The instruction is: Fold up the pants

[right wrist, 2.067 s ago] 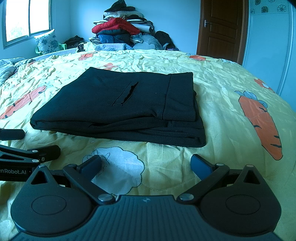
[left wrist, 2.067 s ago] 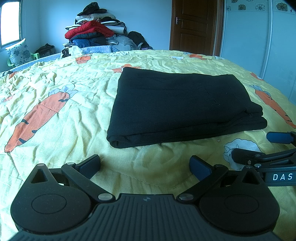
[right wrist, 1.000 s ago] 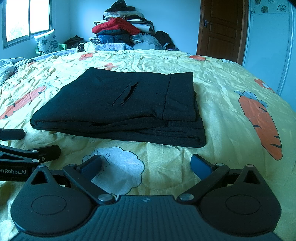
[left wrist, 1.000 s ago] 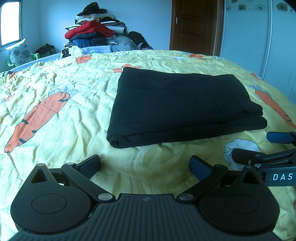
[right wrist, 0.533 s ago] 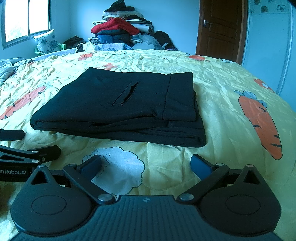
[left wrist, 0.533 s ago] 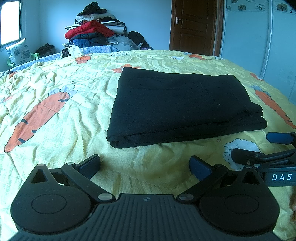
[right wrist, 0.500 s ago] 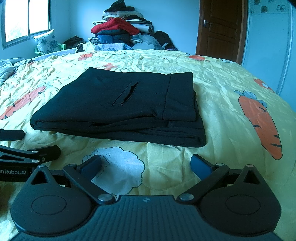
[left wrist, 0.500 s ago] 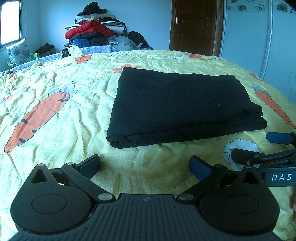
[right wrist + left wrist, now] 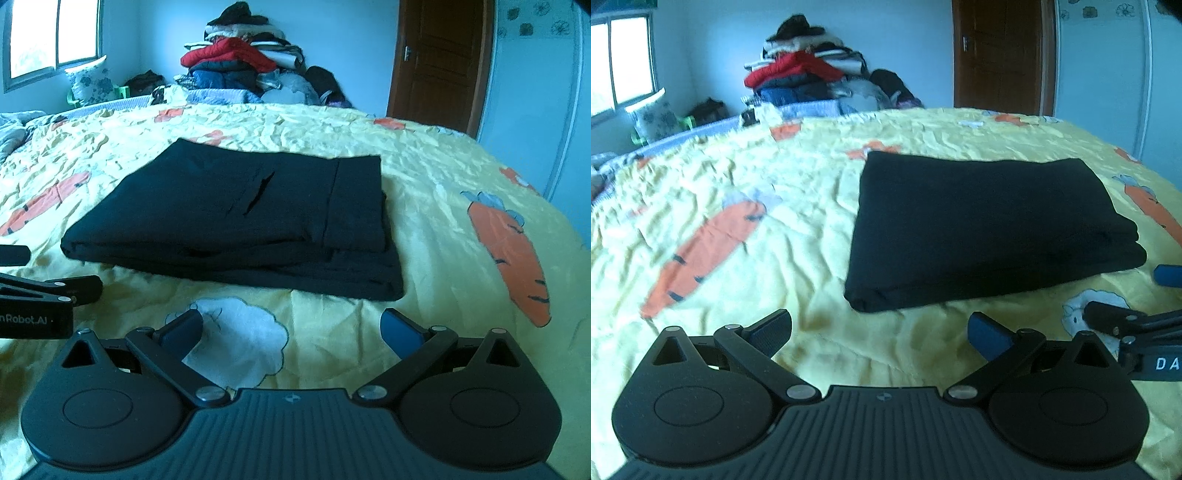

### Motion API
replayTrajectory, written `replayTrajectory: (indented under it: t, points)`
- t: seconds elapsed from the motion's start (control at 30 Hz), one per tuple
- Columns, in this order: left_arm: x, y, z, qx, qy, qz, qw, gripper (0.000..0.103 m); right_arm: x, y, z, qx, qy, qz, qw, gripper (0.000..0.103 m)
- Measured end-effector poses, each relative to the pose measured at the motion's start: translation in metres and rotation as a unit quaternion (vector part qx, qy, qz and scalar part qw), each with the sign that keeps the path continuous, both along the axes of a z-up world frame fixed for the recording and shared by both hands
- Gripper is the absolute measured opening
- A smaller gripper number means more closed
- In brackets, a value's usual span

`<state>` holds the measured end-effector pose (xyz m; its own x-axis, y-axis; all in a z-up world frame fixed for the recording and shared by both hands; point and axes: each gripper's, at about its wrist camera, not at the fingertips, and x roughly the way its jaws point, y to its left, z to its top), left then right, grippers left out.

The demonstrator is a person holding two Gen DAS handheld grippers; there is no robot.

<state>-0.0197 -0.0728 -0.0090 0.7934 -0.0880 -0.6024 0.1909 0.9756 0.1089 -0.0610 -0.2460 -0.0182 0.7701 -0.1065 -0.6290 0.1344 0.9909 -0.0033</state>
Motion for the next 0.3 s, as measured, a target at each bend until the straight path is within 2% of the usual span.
replayTrajectory:
  t: [0.3]
  points:
    - [-0.0057, 0.0014, 0.0059, 0.004, -0.013, 0.001, 0.9999, 0.103, -0.0016, 0.0019, 0.0067, -0.006, -0.005, 0.012, 1.0, 0.103]
